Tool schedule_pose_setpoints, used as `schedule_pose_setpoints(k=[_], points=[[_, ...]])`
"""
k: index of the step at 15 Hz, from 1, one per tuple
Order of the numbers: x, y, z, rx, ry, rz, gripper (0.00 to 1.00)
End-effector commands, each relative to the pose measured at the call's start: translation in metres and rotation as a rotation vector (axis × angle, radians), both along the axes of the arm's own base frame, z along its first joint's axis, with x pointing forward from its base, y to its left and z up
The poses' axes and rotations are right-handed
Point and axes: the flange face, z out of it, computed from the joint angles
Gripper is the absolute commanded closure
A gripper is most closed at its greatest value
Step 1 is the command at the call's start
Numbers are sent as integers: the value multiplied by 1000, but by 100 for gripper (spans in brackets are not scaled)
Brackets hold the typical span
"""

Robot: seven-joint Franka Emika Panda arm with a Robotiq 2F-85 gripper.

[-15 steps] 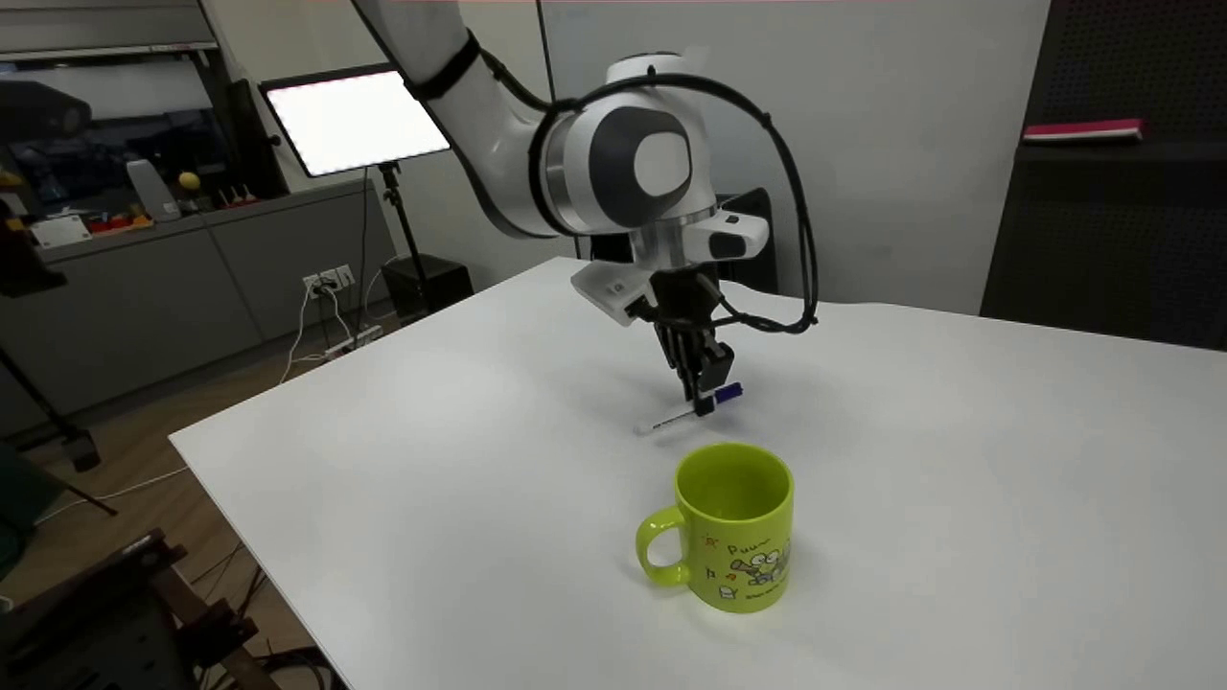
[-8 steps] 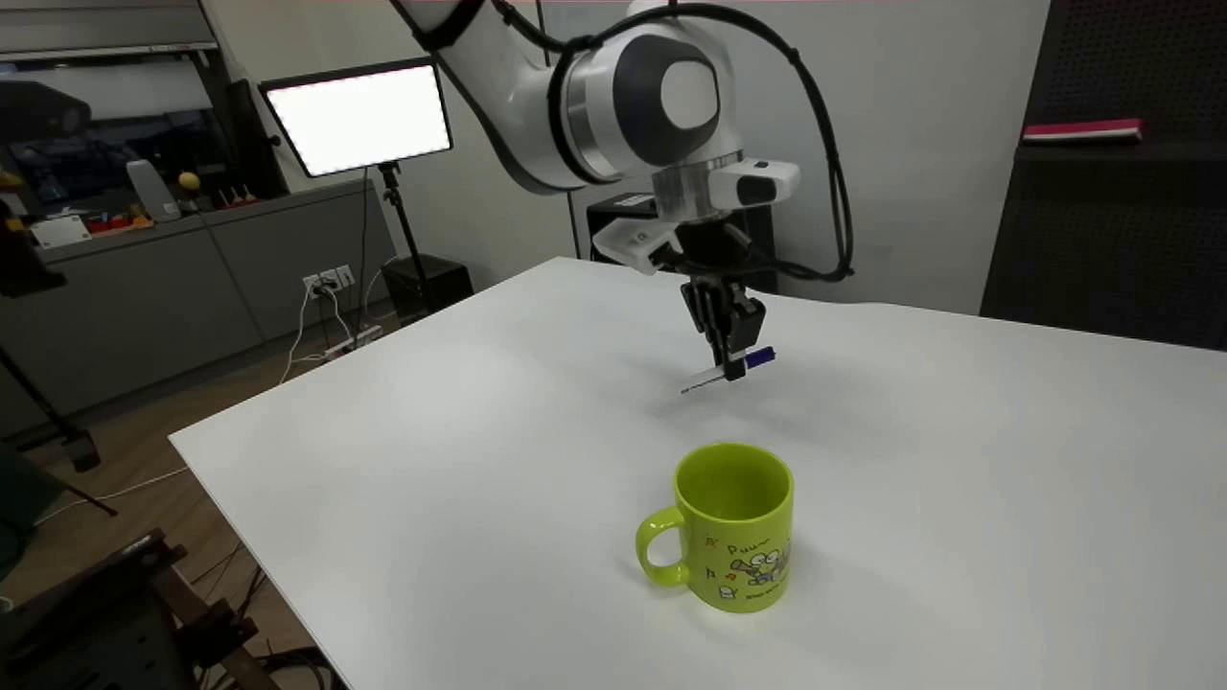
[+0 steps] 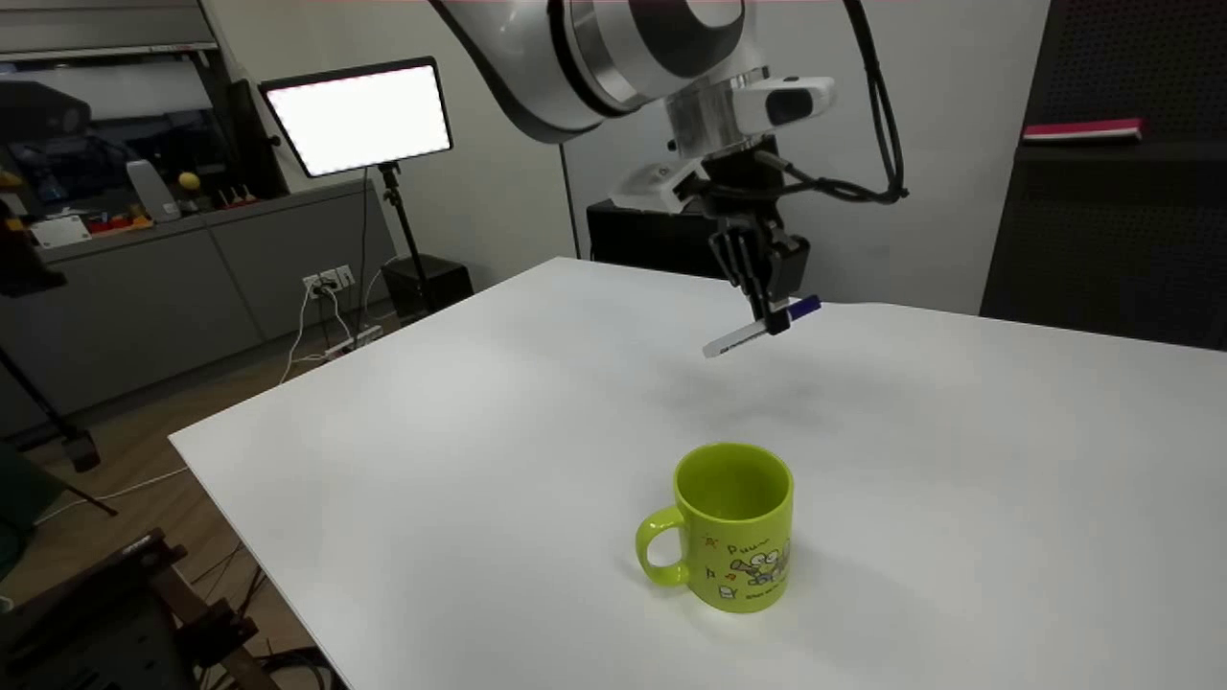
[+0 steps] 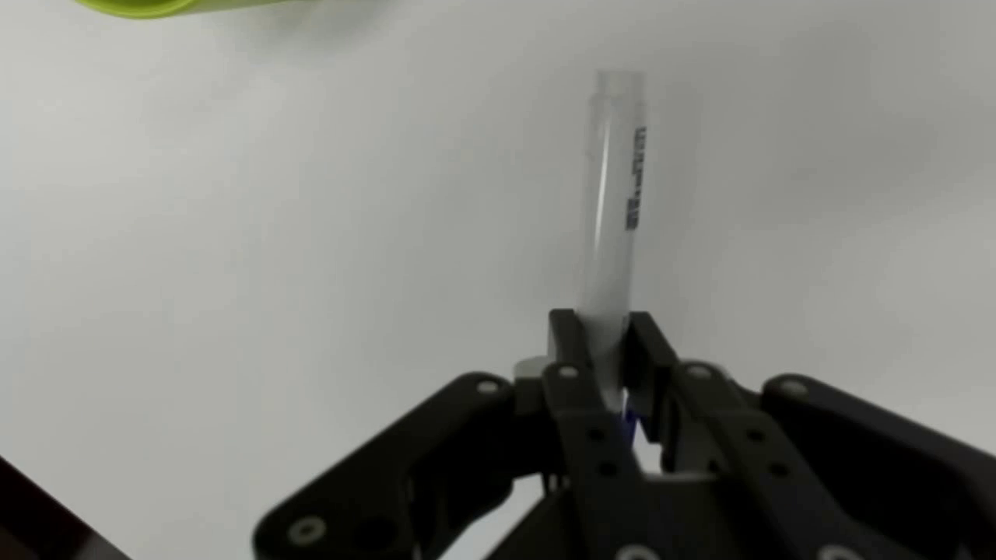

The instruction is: Put the marker in the mug

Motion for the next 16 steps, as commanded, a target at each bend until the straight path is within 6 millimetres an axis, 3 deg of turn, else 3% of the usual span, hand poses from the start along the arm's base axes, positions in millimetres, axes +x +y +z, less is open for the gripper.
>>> schedule_pose_setpoints(k=[1, 8, 16], points=[[-29, -12, 28, -19, -51, -27, 95], [-81, -40, 51, -55, -122, -34, 95], [-134, -54, 47, -114, -154, -34, 95]])
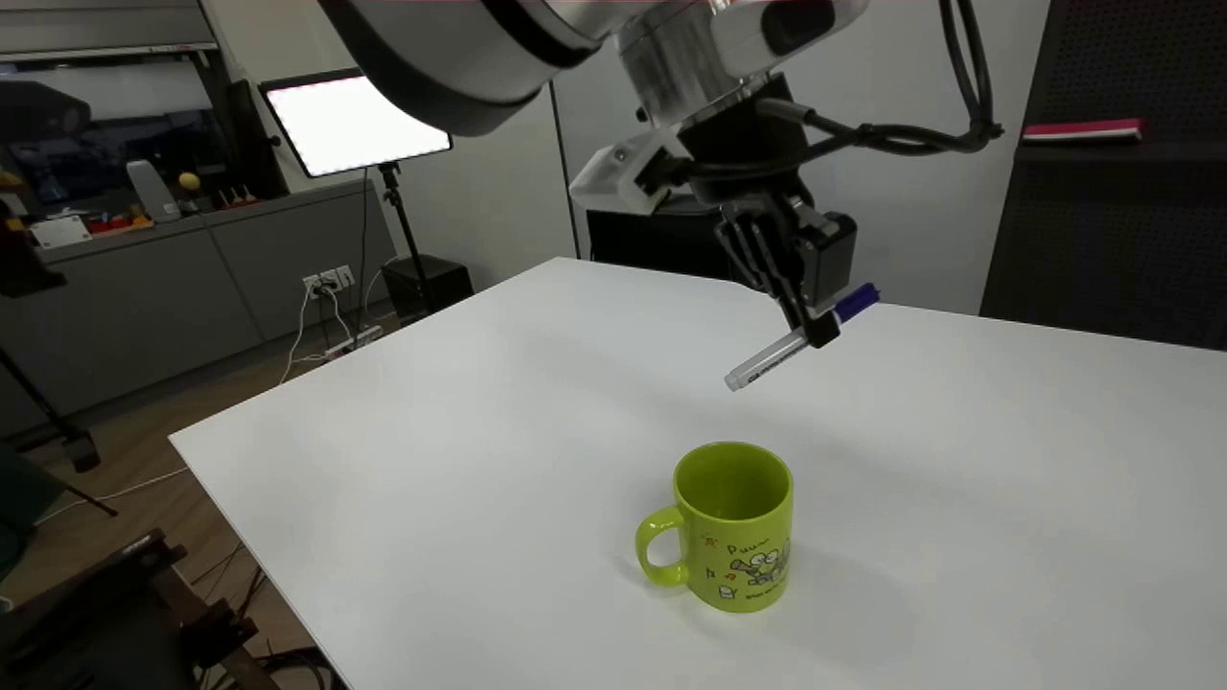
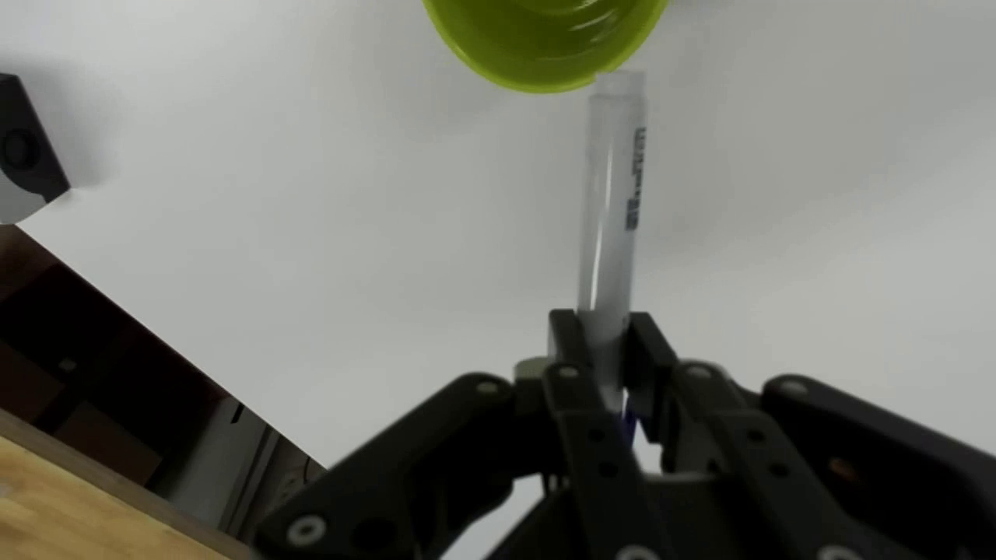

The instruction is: Put the marker in the mug

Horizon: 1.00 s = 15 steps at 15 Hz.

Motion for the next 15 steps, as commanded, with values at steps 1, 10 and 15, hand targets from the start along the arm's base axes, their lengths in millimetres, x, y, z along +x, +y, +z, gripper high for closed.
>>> schedule_pose_setpoints(k=[1, 10, 15], points=[[-26, 3, 3, -17, -26, -17, 95], [-60, 8, -20, -103, -20, -12, 95], [-71, 12, -30, -128, -16, -6, 95]])
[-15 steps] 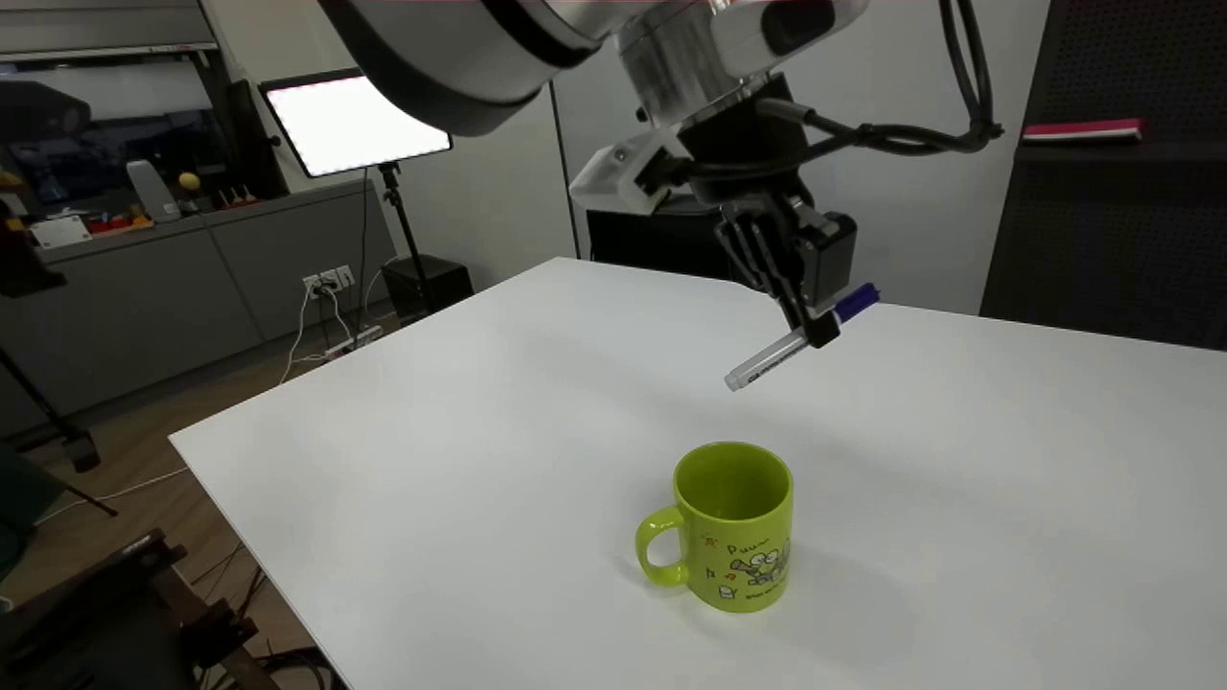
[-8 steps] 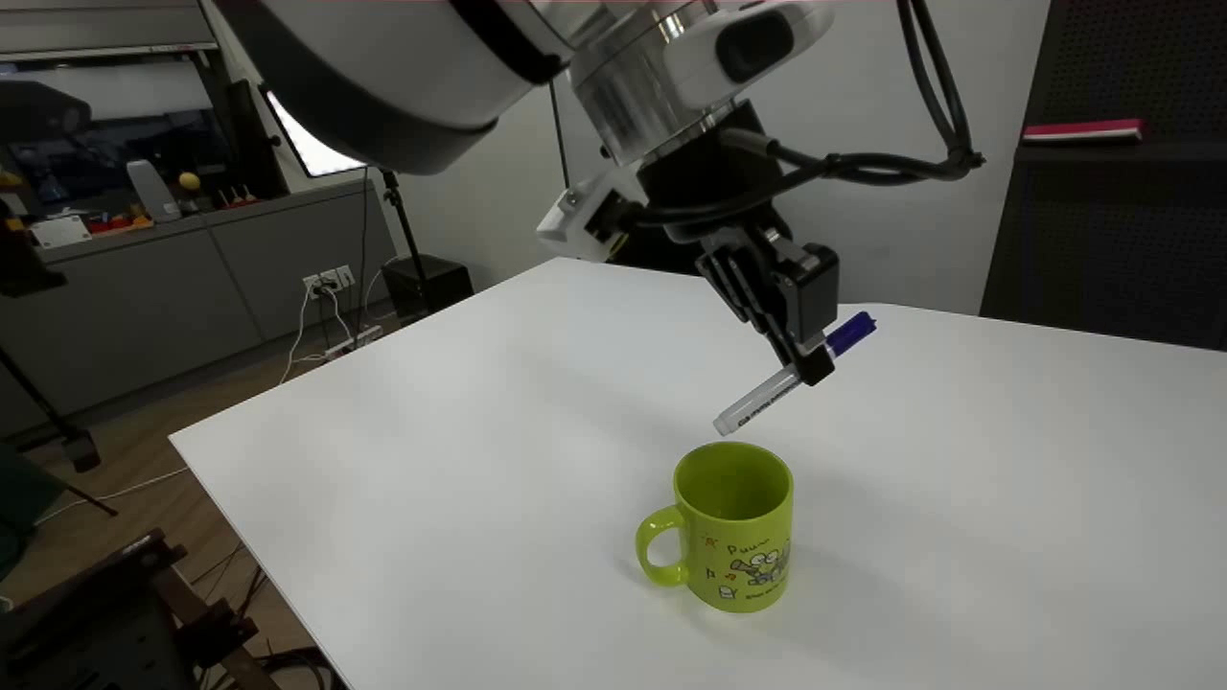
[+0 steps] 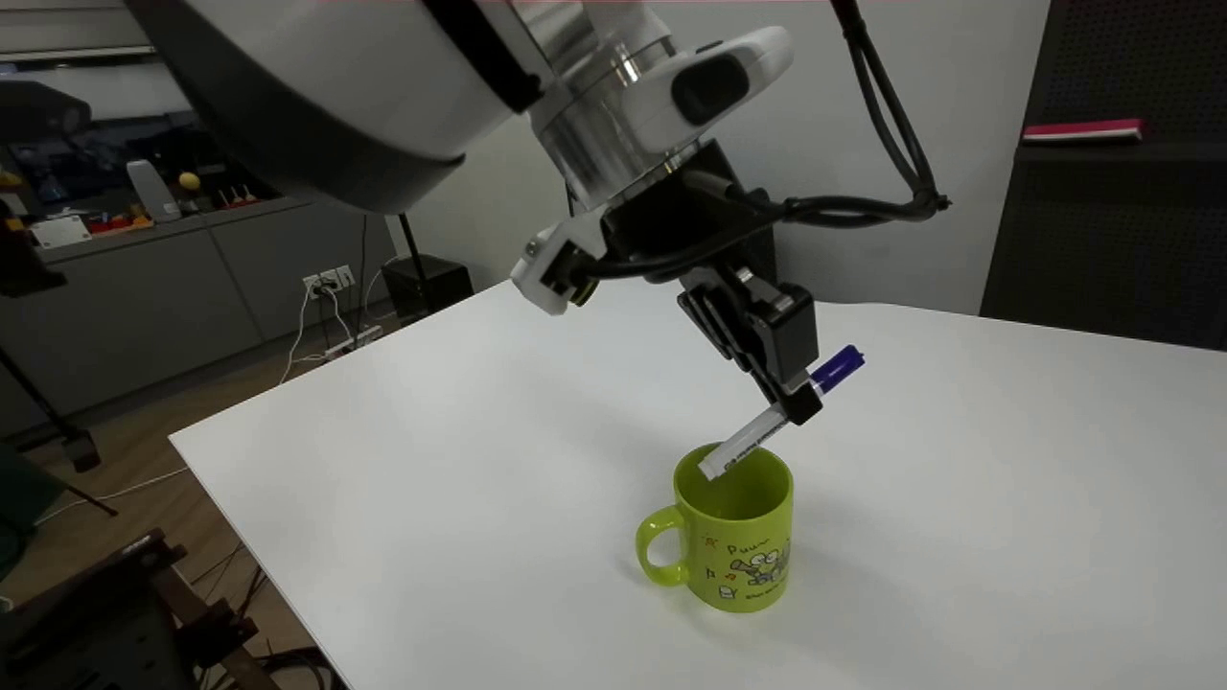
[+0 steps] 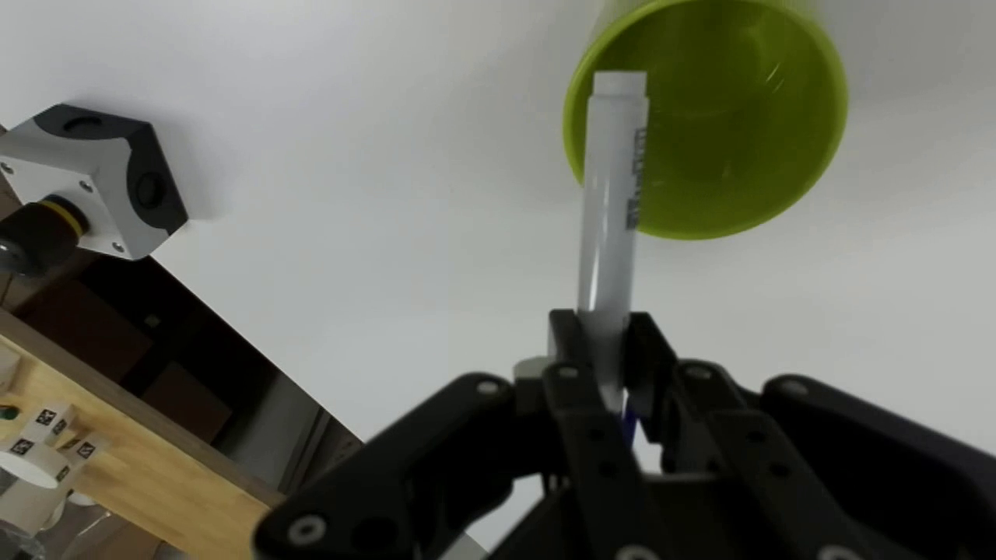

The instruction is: Put the marker in the mug

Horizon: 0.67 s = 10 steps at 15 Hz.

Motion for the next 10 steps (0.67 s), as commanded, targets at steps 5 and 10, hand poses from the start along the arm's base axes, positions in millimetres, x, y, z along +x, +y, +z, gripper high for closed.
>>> schedule_pose_setpoints(k=[5, 10], points=[[-11, 6, -7, -33, -49, 1, 95], [-12, 12, -16, -25, -71, 7, 95]])
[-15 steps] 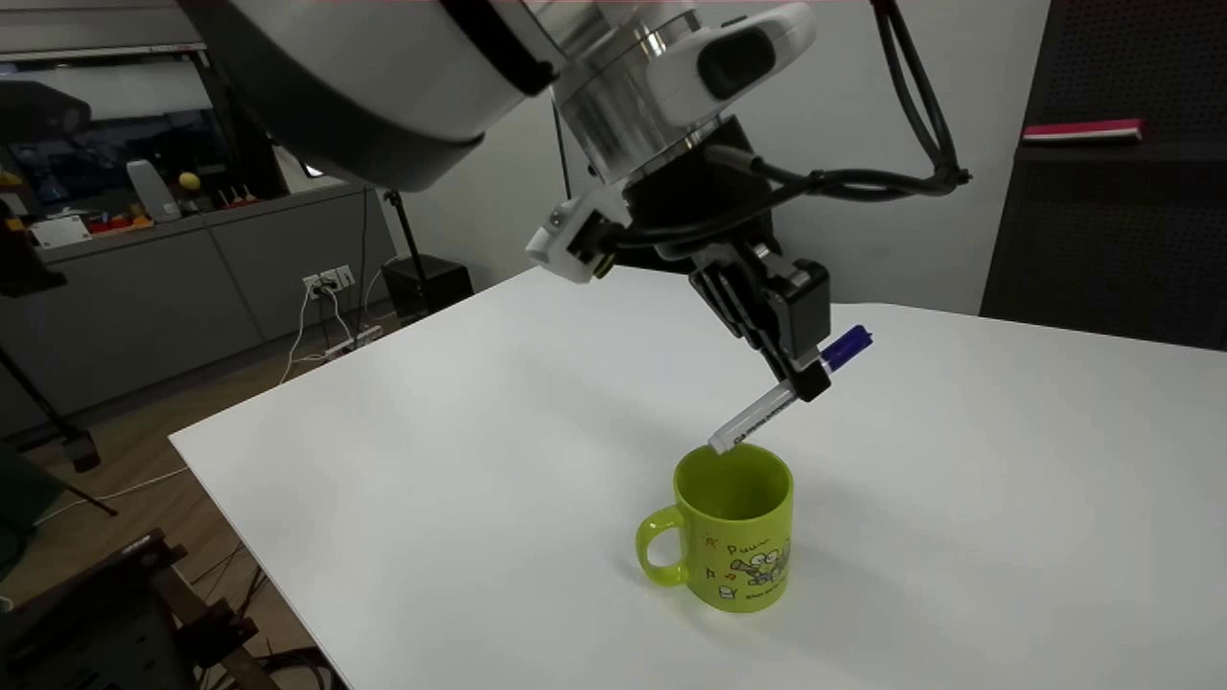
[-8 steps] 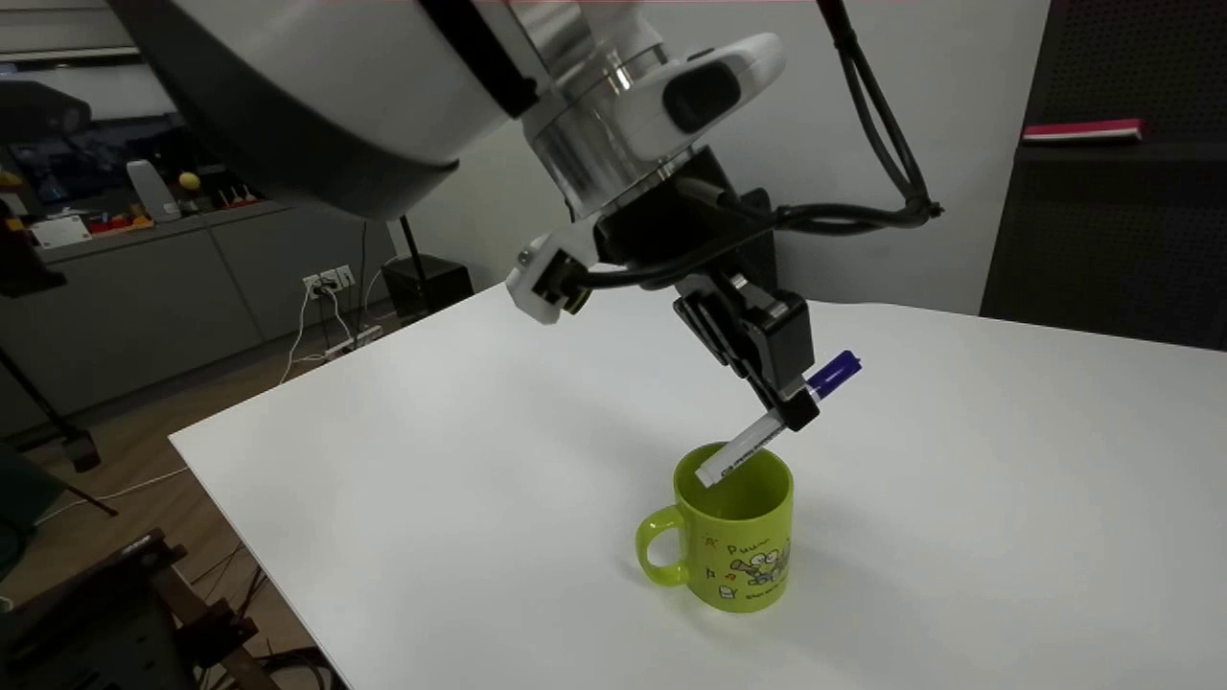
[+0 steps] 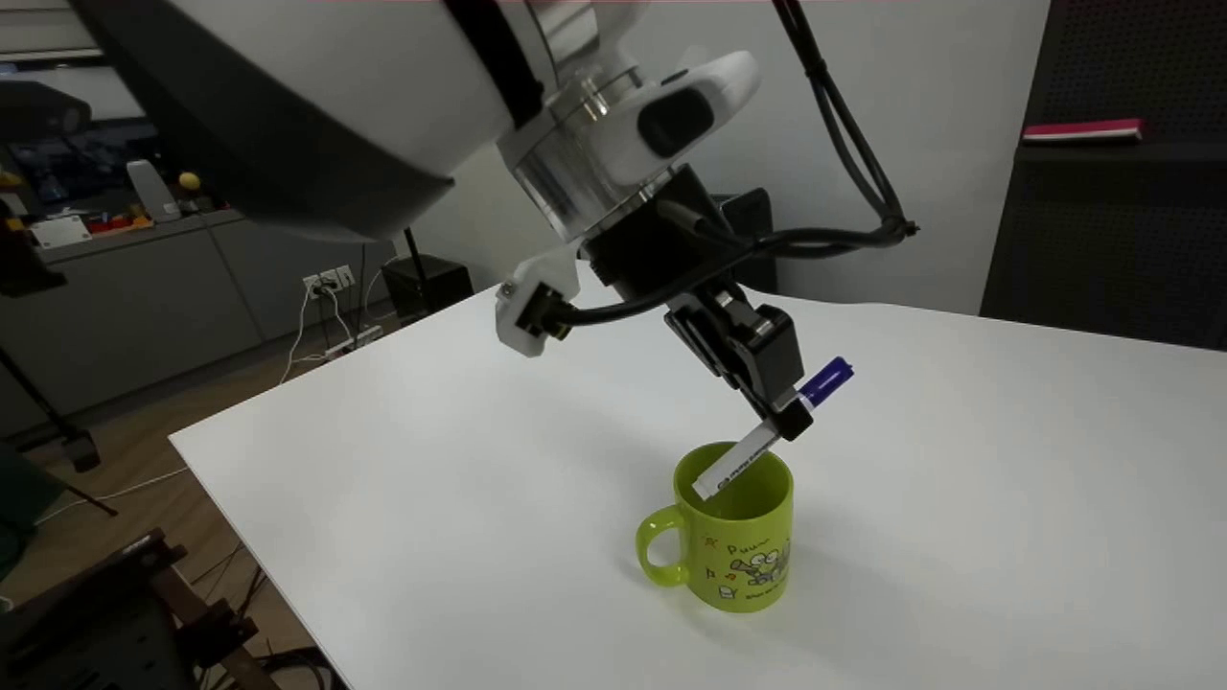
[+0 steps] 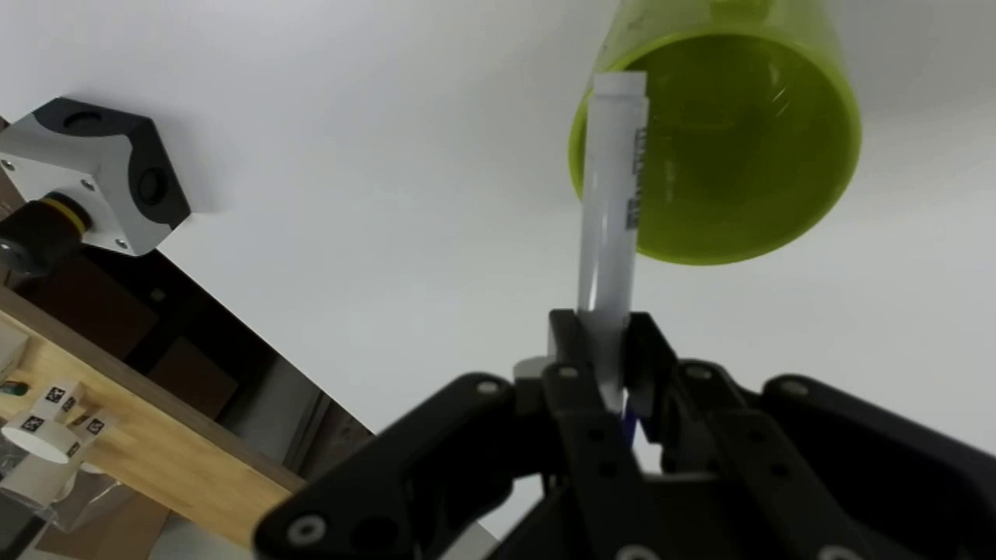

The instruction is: Put the marker in the mug

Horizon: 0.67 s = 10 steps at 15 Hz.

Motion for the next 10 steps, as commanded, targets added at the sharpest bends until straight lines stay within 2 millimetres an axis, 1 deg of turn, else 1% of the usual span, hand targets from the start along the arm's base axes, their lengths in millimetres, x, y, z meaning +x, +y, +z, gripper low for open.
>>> schedule_pose_setpoints(k=[1, 5, 10], points=[[3, 5, -6, 13, -40, -5, 95], [10, 8, -12, 21, -72, -1, 95], [26, 7, -19, 16, -110, -4, 95]])
